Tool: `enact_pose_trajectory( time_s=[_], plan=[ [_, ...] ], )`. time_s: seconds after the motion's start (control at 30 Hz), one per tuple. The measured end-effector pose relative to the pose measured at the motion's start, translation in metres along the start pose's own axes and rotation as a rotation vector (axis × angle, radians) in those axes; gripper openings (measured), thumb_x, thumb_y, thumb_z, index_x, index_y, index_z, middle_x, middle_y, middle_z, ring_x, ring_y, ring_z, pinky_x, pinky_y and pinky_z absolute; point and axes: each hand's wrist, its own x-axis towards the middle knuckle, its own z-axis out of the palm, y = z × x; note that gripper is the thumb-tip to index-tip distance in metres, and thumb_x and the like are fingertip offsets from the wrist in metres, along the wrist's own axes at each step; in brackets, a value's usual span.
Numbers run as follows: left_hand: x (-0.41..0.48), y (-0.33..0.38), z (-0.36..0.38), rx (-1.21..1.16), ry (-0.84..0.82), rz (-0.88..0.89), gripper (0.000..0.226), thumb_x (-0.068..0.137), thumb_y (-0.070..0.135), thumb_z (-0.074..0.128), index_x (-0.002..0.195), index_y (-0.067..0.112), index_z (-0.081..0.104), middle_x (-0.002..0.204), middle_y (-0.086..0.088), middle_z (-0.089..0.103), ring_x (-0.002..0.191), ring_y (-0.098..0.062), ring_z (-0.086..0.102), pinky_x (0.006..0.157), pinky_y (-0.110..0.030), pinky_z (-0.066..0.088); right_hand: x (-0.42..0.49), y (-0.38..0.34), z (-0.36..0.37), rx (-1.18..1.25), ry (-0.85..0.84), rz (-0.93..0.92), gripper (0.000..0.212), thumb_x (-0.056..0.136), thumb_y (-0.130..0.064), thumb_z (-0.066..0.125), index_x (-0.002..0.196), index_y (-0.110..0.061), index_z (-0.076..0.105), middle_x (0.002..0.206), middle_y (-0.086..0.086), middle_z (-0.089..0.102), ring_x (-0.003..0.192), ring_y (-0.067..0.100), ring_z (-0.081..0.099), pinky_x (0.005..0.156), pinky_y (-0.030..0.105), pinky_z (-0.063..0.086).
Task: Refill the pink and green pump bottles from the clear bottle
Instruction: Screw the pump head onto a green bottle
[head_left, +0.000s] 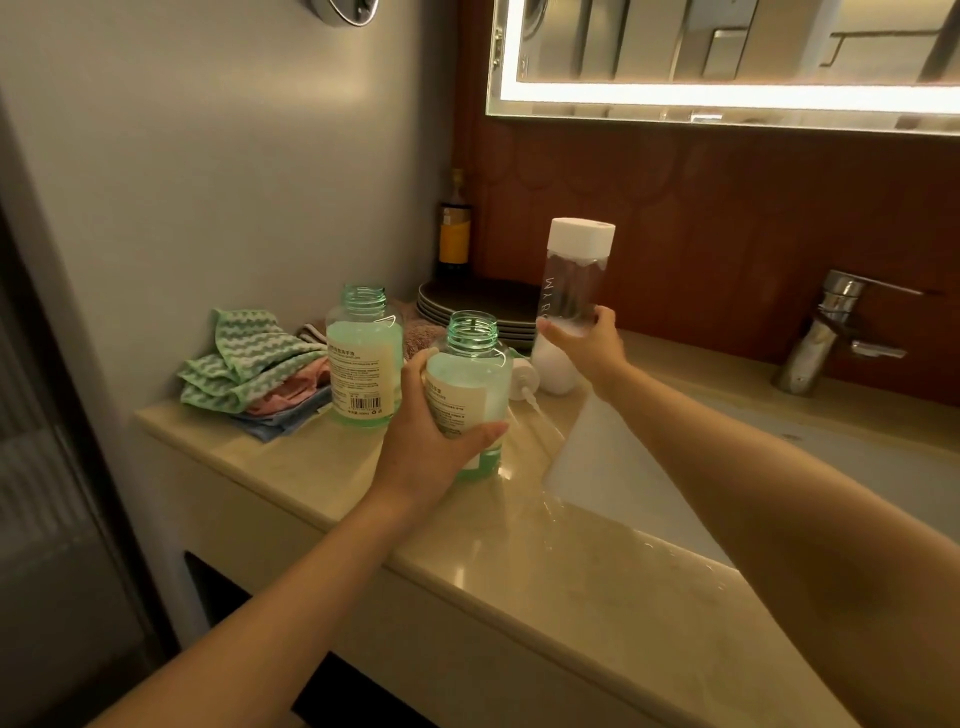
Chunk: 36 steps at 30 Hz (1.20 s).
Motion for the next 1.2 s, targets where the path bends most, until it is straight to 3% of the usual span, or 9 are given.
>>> enact_pose_trajectory(
  time_s=[0.1, 0.13, 0.2, 0.33, 0.43, 0.63, 0.93, 1.03, 1.2],
  plan=[
    [0.0, -0.001, 0.0, 0.013, 0.017, 0.011, 0.09, 0.066, 0.022, 0.081, 0.136, 0.028, 0.024, 0.12, 0.014, 0.041, 0.109, -0.004, 0.044, 0.082, -0.012, 0.04, -0.016, 0.007, 0.005, -0.146, 0.302, -0.116, 0.063, 0.077, -0.052, 0.065, 0.116, -0.008, 0.045, 0.116, 0.009, 0.051, 0.097, 0.017, 0.048, 0.076, 0.028, 0.042],
    [0.0, -0.001, 0.0, 0.015, 0.022, 0.013, 0.09, 0.066, 0.022, 0.081, 0.136, 0.027, 0.025, 0.12, 0.014, 0.041, 0.109, -0.004, 0.044, 0.08, -0.01, 0.04, -0.021, 0.01, 0.008, -0.203, 0.317, -0.161, 0.052, 0.081, -0.05, 0.062, 0.109, -0.008, 0.048, 0.109, 0.008, 0.055, 0.089, 0.016, 0.047, 0.07, 0.027, 0.039],
    [0.0, 0.0, 0.0, 0.013, 0.03, 0.011, 0.09, 0.066, 0.021, 0.081, 0.136, 0.027, 0.025, 0.12, 0.015, 0.04, 0.109, -0.004, 0.043, 0.08, -0.01, 0.04, -0.029, 0.016, 0.013, -0.305, 0.218, -0.192, 0.041, 0.086, -0.048, 0.057, 0.102, -0.009, 0.053, 0.099, 0.006, 0.06, 0.08, 0.016, 0.051, 0.064, 0.027, 0.038],
    [-0.001, 0.0, 0.0, 0.013, 0.046, 0.014, 0.09, 0.067, 0.021, 0.081, 0.136, 0.027, 0.025, 0.12, 0.014, 0.04, 0.109, -0.005, 0.042, 0.081, -0.011, 0.042, -0.032, 0.009, 0.02, -0.545, 0.129, -0.273, 0.046, 0.086, -0.056, 0.052, 0.095, -0.011, 0.058, 0.085, 0.003, 0.062, 0.076, 0.019, 0.057, 0.063, 0.03, 0.043],
    [-0.001, 0.0, -0.001, 0.018, 0.053, 0.015, 0.09, 0.066, 0.022, 0.081, 0.136, 0.027, 0.025, 0.12, 0.014, 0.041, 0.11, -0.006, 0.043, 0.085, -0.018, 0.043, -0.033, 0.003, 0.027, -0.679, 0.043, -0.308, 0.044, 0.086, -0.054, 0.053, 0.1, -0.012, 0.054, 0.087, 0.004, 0.059, 0.074, 0.018, 0.053, 0.059, 0.029, 0.038],
    [0.001, -0.001, -0.001, 0.02, 0.069, 0.014, 0.089, 0.065, 0.023, 0.082, 0.135, 0.027, 0.026, 0.119, 0.014, 0.041, 0.109, -0.005, 0.043, 0.084, -0.017, 0.042, -0.038, 0.001, 0.032, -0.752, -0.091, -0.323, 0.036, 0.087, -0.043, 0.051, 0.107, -0.013, 0.052, 0.092, 0.003, 0.058, 0.078, 0.019, 0.052, 0.062, 0.03, 0.04],
    [-0.001, -0.002, -0.001, 0.023, 0.086, 0.009, 0.089, 0.064, 0.024, 0.082, 0.135, 0.027, 0.028, 0.118, 0.015, 0.043, 0.108, -0.004, 0.045, 0.086, -0.019, 0.042, -0.047, -0.027, 0.015, -0.431, 0.011, -0.299, 0.045, 0.084, -0.05, 0.058, 0.111, -0.014, 0.052, 0.092, -0.001, 0.057, 0.079, 0.017, 0.055, 0.065, 0.031, 0.044],
    [0.001, 0.0, -0.001, 0.005, 0.075, -0.023, 0.09, 0.064, 0.023, 0.082, 0.135, 0.029, 0.027, 0.119, 0.015, 0.043, 0.109, -0.006, 0.045, 0.09, -0.025, 0.044, -0.055, -0.049, 0.001, -0.113, 0.016, -0.295, 0.049, 0.082, -0.048, 0.061, 0.112, -0.011, 0.051, 0.098, 0.001, 0.057, 0.088, 0.017, 0.057, 0.077, 0.033, 0.051],
    [-0.001, 0.003, -0.001, -0.009, 0.039, -0.037, 0.089, 0.064, 0.021, 0.082, 0.134, 0.03, 0.028, 0.12, 0.01, 0.046, 0.108, -0.011, 0.048, 0.085, -0.026, 0.046, -0.078, -0.086, -0.025, 0.329, 0.061, -0.296, 0.038, 0.083, -0.041, 0.064, 0.107, -0.019, 0.045, 0.097, -0.002, 0.059, 0.091, 0.015, 0.063, 0.079, 0.029, 0.055]
  ],
)
